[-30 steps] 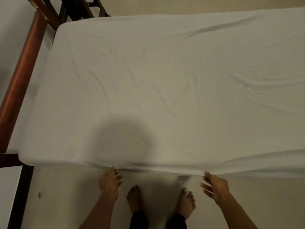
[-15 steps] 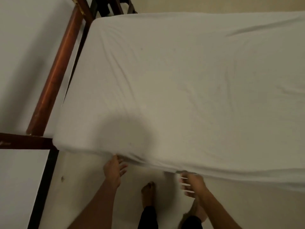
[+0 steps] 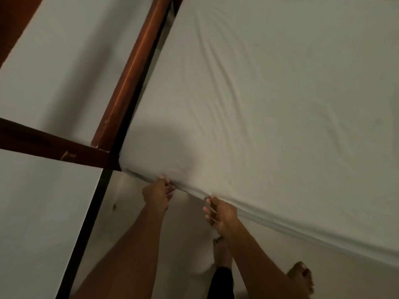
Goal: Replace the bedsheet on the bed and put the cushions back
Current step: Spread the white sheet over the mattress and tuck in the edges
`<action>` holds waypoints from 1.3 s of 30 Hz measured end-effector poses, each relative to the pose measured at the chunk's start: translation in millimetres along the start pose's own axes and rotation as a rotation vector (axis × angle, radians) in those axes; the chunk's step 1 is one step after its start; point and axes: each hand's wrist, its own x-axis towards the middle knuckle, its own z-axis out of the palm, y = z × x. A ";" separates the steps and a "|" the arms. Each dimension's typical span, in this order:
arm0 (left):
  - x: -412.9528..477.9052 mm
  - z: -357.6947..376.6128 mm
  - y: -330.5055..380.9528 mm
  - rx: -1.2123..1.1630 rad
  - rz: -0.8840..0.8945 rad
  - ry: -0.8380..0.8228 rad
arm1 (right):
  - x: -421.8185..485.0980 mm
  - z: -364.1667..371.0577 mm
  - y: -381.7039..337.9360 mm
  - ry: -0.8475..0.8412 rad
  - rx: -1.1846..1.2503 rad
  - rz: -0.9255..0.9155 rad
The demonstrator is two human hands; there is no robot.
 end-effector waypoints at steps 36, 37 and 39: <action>-192.9 166.6 -228.0 0.401 -0.298 -0.415 | -21.5 -384.1 -52.6 0.434 0.350 -0.051; -195.2 169.0 -233.4 0.396 -0.283 -0.372 | -18.7 -386.6 -48.5 0.444 0.319 -0.052; -198.8 172.2 -244.8 0.386 -0.247 -0.292 | -13.0 -393.9 -34.8 0.470 0.255 -0.043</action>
